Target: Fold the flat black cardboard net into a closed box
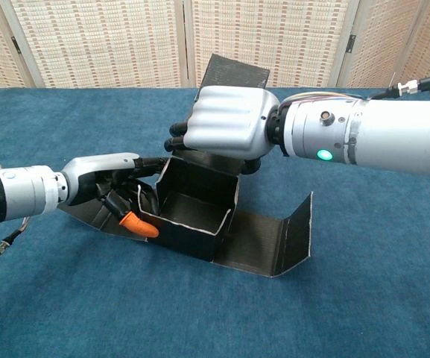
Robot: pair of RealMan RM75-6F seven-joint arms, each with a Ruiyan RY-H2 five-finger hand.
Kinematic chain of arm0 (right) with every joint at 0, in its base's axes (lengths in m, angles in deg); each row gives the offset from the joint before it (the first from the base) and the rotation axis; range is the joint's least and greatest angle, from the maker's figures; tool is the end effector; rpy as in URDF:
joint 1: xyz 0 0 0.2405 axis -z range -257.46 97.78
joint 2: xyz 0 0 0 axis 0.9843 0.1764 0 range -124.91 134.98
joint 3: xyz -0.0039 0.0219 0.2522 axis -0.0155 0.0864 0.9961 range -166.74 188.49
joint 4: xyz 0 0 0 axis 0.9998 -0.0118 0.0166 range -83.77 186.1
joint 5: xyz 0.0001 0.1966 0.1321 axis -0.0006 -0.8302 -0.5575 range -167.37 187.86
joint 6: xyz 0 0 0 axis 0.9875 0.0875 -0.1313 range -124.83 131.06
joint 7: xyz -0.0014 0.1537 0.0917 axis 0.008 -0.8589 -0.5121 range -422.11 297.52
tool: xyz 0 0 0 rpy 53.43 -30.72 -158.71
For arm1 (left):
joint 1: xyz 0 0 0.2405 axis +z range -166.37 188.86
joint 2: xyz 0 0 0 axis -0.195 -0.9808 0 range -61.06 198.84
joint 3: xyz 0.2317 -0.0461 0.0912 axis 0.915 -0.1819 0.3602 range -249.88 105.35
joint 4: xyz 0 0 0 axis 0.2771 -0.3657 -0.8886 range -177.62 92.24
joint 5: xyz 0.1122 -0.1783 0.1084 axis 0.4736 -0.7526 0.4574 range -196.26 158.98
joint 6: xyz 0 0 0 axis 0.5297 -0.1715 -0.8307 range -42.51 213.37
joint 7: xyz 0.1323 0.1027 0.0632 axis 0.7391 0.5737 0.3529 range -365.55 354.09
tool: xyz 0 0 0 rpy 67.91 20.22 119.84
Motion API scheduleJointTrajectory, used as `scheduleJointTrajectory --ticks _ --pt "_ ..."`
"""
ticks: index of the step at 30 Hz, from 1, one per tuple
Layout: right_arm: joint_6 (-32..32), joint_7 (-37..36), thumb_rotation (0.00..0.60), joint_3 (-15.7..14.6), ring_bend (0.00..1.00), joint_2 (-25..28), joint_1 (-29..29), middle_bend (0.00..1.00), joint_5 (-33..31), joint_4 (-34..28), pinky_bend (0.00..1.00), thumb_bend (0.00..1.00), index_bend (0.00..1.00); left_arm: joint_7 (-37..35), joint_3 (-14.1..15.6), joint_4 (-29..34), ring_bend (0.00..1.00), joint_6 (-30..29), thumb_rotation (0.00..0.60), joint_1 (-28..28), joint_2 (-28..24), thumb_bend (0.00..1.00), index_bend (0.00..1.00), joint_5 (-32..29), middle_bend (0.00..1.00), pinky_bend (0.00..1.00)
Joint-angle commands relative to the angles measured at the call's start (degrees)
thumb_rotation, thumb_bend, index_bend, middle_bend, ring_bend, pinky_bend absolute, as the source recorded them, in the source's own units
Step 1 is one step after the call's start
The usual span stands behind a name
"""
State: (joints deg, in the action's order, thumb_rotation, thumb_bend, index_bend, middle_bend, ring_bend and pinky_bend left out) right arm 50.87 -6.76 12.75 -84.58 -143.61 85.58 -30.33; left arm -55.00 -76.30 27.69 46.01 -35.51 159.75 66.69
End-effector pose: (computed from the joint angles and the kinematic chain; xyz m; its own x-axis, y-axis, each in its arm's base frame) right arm -0.0258 -0.3680 -0.1011 0.8429 0.4294 0.3243 0.0730 -0.6883 0.7217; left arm -0.1619 0.3731 -0.1068 -0.1392 0.7219 0.6778 0.9462 -0.1049 0.3061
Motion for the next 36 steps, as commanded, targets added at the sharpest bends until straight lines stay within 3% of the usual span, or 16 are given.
scheduleJointTrajectory --ticks 1,4,9,11,14,24,29,32,36 --pt "0.0 -0.8 0.6 0.2 0.8 -1.0 0.2 0.48 0.6 1.8 1.0 0.26 0.47 -3.3 0.8 -2.2 0.45 0.0 0.6 -0.9 1.3 0.16 0.16 1.3 0.14 0.63" --pt "-0.1 -1.5 0.6 0.4 0.8 -1.8 0.2 0.41 0.9 3.1 1.0 0.26 0.43 -5.3 0.6 -3.3 0.47 0.6 0.6 -1.3 2.4 0.16 0.21 0.6 0.19 0.63" --pt "0.3 -3.5 0.6 0.4 0.78 -3.0 0.7 0.15 2.2 4.3 1.0 0.25 0.08 -7.6 0.4 -5.0 0.5 2.1 0.6 -2.2 3.6 0.16 0.29 -0.3 0.29 0.63" --pt "0.7 -4.4 0.6 0.4 0.76 -3.2 1.0 0.08 2.7 4.5 1.0 0.25 0.01 -7.7 0.5 -5.4 0.51 2.6 0.6 -2.5 3.8 0.16 0.31 -0.5 0.31 0.63" --pt "1.4 -5.0 0.6 0.6 0.72 -3.0 1.7 0.0 2.7 4.3 1.0 0.25 0.0 -7.0 0.3 -5.7 0.51 2.8 0.6 -2.6 4.1 0.16 0.33 -1.1 0.33 0.63" --pt "2.9 -5.1 0.6 1.4 0.66 0.8 4.3 0.0 0.4 -0.4 1.0 0.05 0.0 -5.5 0.1 -4.1 0.51 3.1 0.6 -2.0 2.8 0.16 0.35 -3.0 0.35 0.63" --pt "4.9 -7.9 0.6 1.6 0.65 5.0 6.6 0.0 0.1 -5.8 1.0 0.04 0.0 -6.4 -0.1 -1.1 0.51 3.0 0.6 -1.5 0.3 0.16 0.35 -3.5 0.35 0.63" --pt "8.1 -12.2 0.6 2.0 0.65 8.7 9.0 0.0 1.0 -10.5 1.0 0.05 0.0 -9.1 -0.3 1.7 0.51 2.8 0.6 -0.9 -2.2 0.16 0.35 -3.4 0.35 0.64" --pt "17.0 -20.8 0.6 1.8 0.66 13.7 14.4 0.0 6.3 -15.4 1.0 0.05 0.0 -16.5 -0.4 6.1 0.51 2.6 0.6 -0.2 -6.9 0.16 0.35 -2.2 0.35 0.64"
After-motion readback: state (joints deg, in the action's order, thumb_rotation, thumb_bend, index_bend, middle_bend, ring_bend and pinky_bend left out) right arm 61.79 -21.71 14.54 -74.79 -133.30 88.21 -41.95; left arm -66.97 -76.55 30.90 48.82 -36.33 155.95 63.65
